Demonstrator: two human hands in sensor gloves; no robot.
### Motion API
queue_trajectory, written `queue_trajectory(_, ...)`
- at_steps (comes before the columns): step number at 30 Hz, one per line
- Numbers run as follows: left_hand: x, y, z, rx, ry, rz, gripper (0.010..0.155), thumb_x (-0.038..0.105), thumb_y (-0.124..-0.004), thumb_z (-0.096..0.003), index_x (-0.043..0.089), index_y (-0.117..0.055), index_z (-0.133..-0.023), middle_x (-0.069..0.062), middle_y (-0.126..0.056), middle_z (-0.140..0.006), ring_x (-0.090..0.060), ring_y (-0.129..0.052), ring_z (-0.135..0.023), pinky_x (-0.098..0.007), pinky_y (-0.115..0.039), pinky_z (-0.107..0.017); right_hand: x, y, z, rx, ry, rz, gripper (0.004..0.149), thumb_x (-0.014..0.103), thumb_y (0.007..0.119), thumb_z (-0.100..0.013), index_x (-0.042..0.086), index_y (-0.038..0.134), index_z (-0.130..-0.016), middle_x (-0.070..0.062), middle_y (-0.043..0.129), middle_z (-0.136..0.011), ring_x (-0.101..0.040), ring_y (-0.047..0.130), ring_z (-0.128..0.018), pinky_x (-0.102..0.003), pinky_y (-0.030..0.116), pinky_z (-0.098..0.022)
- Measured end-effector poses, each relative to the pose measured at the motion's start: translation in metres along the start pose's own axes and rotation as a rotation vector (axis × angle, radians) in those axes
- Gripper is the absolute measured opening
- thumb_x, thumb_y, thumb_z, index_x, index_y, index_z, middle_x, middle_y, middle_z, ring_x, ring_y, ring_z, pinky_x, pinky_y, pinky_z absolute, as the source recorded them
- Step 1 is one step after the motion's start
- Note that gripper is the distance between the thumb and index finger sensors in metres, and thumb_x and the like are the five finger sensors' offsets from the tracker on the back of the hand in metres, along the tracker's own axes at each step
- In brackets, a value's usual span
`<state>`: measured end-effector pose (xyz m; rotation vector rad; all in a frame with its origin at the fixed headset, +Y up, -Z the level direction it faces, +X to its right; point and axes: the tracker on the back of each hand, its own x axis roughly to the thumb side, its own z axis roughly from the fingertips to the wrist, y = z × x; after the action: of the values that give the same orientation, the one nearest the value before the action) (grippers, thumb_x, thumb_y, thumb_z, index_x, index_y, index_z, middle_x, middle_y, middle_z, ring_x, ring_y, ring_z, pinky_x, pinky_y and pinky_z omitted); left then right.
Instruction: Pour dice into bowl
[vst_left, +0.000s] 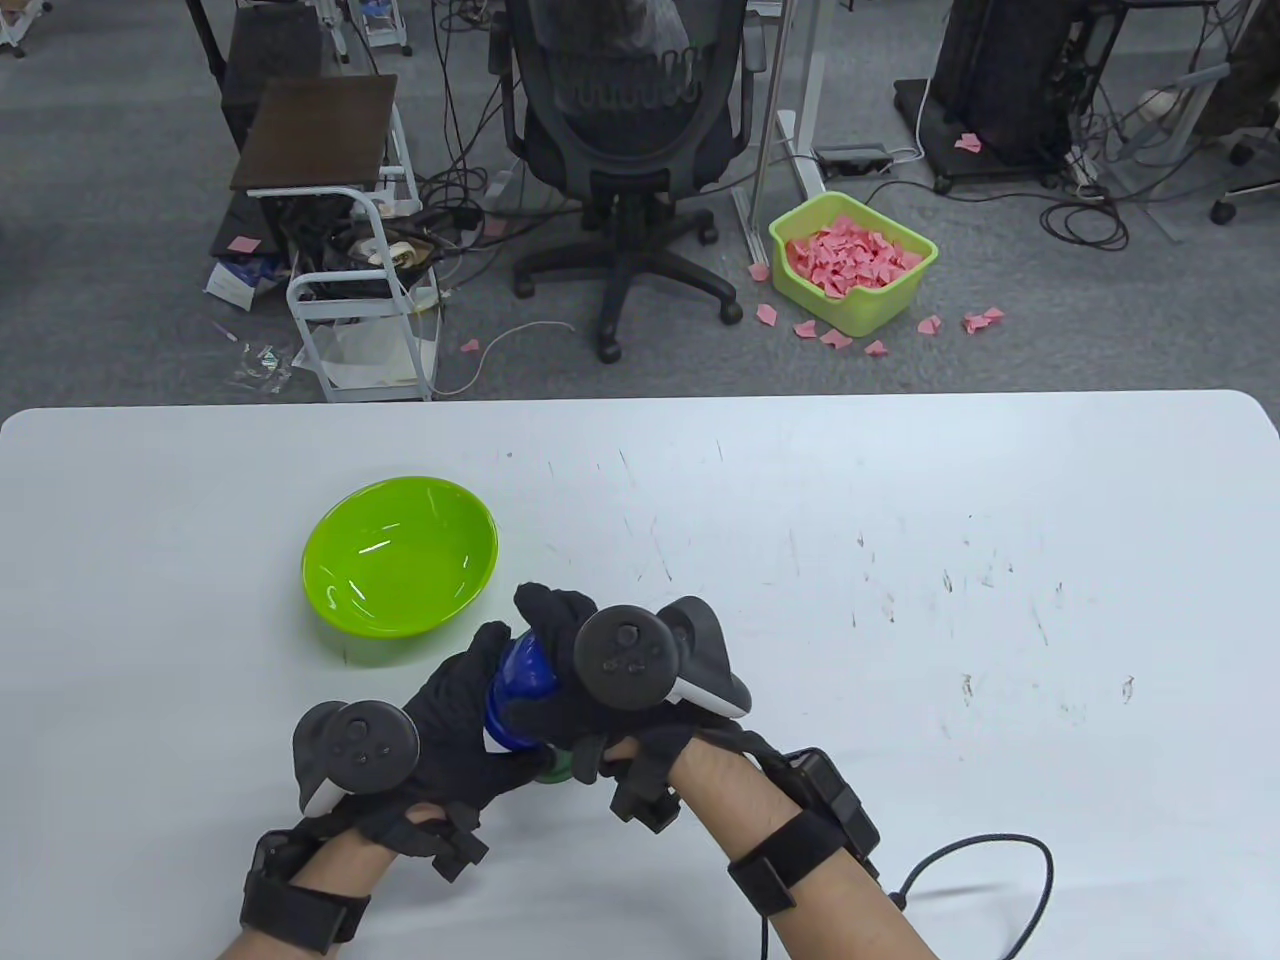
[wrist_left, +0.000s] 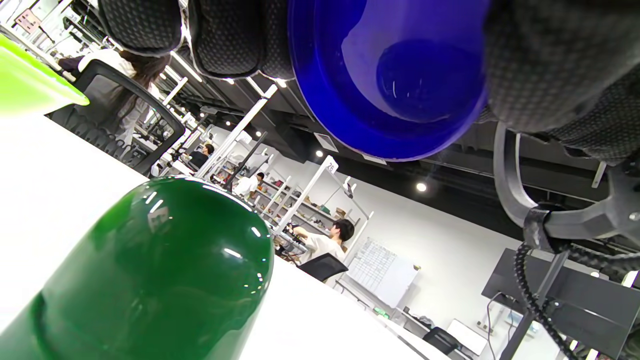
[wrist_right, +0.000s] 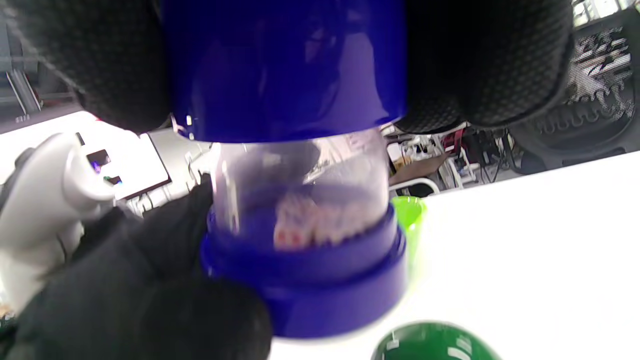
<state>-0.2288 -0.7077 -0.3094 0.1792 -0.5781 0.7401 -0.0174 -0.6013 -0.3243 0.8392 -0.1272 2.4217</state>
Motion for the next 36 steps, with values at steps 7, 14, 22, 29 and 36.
queue_trajectory(7, -0.004, 0.006, 0.000, 0.024, 0.035, 0.007, 0.111, 0.070, -0.089, -0.0352, 0.016, -0.026, -0.110, -0.011, -0.063, -0.109, -0.037, -0.068, -0.100, -0.062, -0.061, -0.076, -0.032, -0.018, 0.020, -0.092, 0.075, 0.017, 0.093, 0.052, 0.085, -0.045, 0.006, 0.035, -0.108, -0.029, 0.055, -0.108, -0.059, 0.082, -0.074, -0.065, 0.079, -0.050)
queue_trajectory(14, -0.006, 0.009, 0.000, 0.036, 0.051, 0.010, 0.110, 0.070, -0.088, -0.0359, 0.017, -0.026, -0.110, -0.011, -0.062, -0.110, -0.037, -0.068, -0.100, -0.062, -0.061, -0.076, -0.084, 0.001, 0.039, -0.039, 0.205, 0.152, 0.095, 0.050, 0.085, -0.045, 0.006, 0.031, -0.108, -0.029, 0.053, -0.109, -0.061, 0.081, -0.073, -0.064, 0.078, -0.050)
queue_trajectory(22, -0.008, 0.008, -0.001, 0.025, 0.055, 0.001, 0.110, 0.070, -0.088, -0.0358, 0.017, -0.026, -0.110, -0.011, -0.062, -0.110, -0.037, -0.068, -0.100, -0.062, -0.061, -0.076, -0.127, 0.031, 0.053, 0.059, 0.293, 0.327, 0.091, 0.052, 0.089, -0.042, 0.006, 0.045, -0.107, -0.027, 0.065, -0.104, -0.058, 0.085, -0.071, -0.065, 0.079, -0.049)
queue_trajectory(29, -0.007, 0.007, -0.001, 0.016, 0.056, -0.013, 0.111, 0.070, -0.088, -0.0359, 0.017, -0.025, -0.110, -0.011, -0.062, -0.110, -0.037, -0.067, -0.100, -0.062, -0.061, -0.076, -0.146, 0.058, 0.061, 0.154, 0.331, 0.497, 0.087, 0.055, 0.088, -0.041, 0.007, 0.055, -0.105, -0.024, 0.074, -0.102, -0.056, 0.082, -0.077, -0.068, 0.074, -0.054)
queue_trajectory(36, -0.007, 0.006, -0.001, 0.006, 0.054, -0.031, 0.110, 0.070, -0.087, -0.0361, 0.017, -0.025, -0.110, -0.011, -0.062, -0.110, -0.038, -0.067, -0.100, -0.062, -0.061, -0.076, -0.154, 0.065, 0.066, 0.193, 0.384, 0.574, 0.086, 0.059, 0.084, -0.042, 0.007, 0.057, -0.105, -0.024, 0.078, -0.101, -0.057, 0.081, -0.077, -0.069, 0.072, -0.055)
